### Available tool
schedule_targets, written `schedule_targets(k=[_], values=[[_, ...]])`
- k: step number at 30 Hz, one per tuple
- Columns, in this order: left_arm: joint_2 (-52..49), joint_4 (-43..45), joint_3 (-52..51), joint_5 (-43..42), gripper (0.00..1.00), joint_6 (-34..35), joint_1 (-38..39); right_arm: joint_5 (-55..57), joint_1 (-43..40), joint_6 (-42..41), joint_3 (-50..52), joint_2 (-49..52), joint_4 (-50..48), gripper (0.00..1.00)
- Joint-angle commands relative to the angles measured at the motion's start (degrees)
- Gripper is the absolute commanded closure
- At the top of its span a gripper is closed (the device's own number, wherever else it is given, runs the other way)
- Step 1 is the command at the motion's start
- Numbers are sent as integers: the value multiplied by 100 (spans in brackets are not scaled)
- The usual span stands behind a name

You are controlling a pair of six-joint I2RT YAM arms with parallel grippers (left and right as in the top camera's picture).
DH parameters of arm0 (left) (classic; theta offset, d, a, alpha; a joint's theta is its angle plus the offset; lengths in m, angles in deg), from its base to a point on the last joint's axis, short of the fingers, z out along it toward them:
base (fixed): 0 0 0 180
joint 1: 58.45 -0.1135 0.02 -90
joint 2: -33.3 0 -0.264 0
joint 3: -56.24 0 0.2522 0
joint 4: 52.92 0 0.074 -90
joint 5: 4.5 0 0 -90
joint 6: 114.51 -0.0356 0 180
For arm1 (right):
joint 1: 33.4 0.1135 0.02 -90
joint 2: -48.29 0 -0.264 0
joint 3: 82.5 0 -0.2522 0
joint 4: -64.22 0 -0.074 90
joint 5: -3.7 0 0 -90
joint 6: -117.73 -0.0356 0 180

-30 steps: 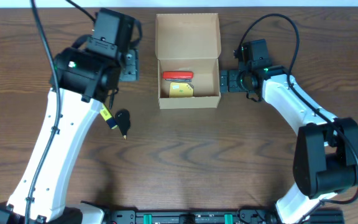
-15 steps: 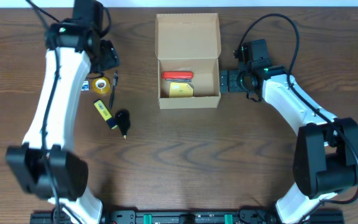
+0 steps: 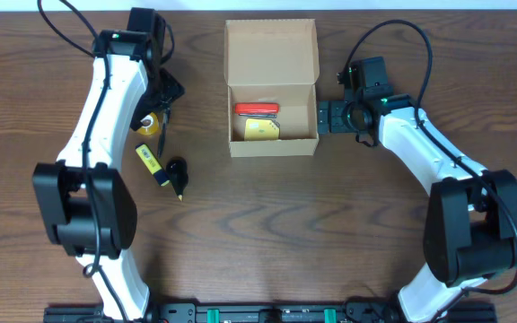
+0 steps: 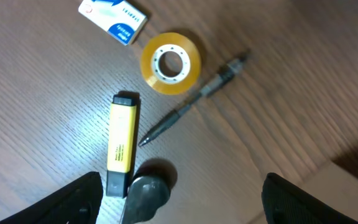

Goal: Pack container
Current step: 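Lift the left gripper out of the box and move left toward the tape roll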

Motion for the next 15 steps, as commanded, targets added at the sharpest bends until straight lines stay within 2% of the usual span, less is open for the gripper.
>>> schedule_targets(k=[1,9,15], values=[[-245,-13,68,262,17,619,-79,-20,-26,-59,-2,2,4,1],[-734,385,68,258,22,1325,-188,-20,-26,-61,-2,2,4,1],[-992,321,68,256,25,1963,-286,-20,-26,-59,-2,2,4,1]])
